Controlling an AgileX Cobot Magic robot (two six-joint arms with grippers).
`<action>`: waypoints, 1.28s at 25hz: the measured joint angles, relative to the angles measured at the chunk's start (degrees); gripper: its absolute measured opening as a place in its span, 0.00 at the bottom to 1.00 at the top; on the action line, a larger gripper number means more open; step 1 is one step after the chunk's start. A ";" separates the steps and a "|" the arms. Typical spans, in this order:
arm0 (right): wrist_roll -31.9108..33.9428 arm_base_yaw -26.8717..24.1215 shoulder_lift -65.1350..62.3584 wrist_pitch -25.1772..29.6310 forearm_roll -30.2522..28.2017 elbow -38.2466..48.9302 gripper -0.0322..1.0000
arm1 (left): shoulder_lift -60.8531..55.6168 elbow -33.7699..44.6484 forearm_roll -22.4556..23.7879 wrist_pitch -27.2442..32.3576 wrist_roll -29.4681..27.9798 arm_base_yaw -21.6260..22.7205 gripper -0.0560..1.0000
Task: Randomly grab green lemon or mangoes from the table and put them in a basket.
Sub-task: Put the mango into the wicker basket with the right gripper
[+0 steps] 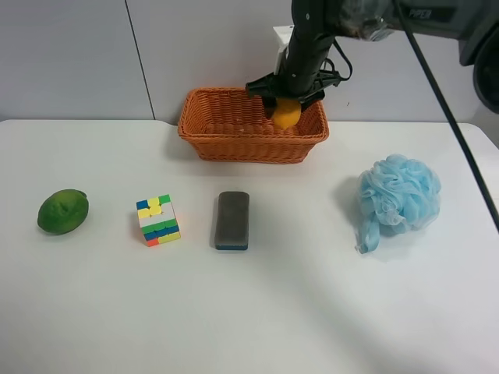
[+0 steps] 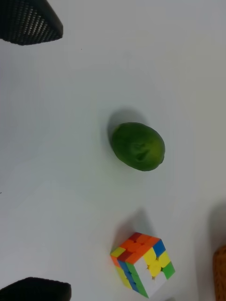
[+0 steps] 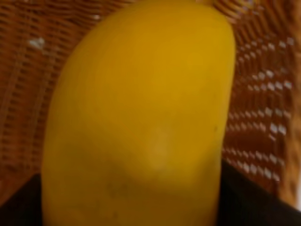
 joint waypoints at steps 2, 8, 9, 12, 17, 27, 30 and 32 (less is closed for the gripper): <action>0.00 0.00 1.20 -1.49 0.00 0.00 0.65 | 0.00 0.00 0.00 0.00 0.00 0.00 0.99; 0.00 -0.04 2.62 -4.47 -0.02 -0.16 0.65 | 0.00 0.00 0.00 0.00 0.00 0.00 0.99; 0.00 -0.04 2.66 -4.53 -0.02 -0.16 0.65 | 0.00 0.00 0.00 0.00 0.00 0.00 0.99; -0.05 -0.04 2.73 -4.53 -0.02 -0.27 0.65 | 0.00 0.00 0.00 0.00 0.00 0.00 0.99; -0.05 -0.04 2.73 -5.43 -0.02 -0.33 0.94 | 0.00 0.00 0.00 0.00 0.00 0.00 0.99; -0.12 -0.04 -0.04 -3.35 -0.02 -0.33 0.99 | 0.00 0.00 0.00 0.00 0.00 0.00 0.99; -0.12 -0.04 -5.03 0.71 -0.02 -0.33 0.99 | 0.00 0.00 0.00 0.00 0.00 0.00 0.99; -0.12 -0.04 -8.90 4.96 -0.02 -0.33 0.99 | 0.00 0.00 0.00 0.00 0.00 0.00 0.99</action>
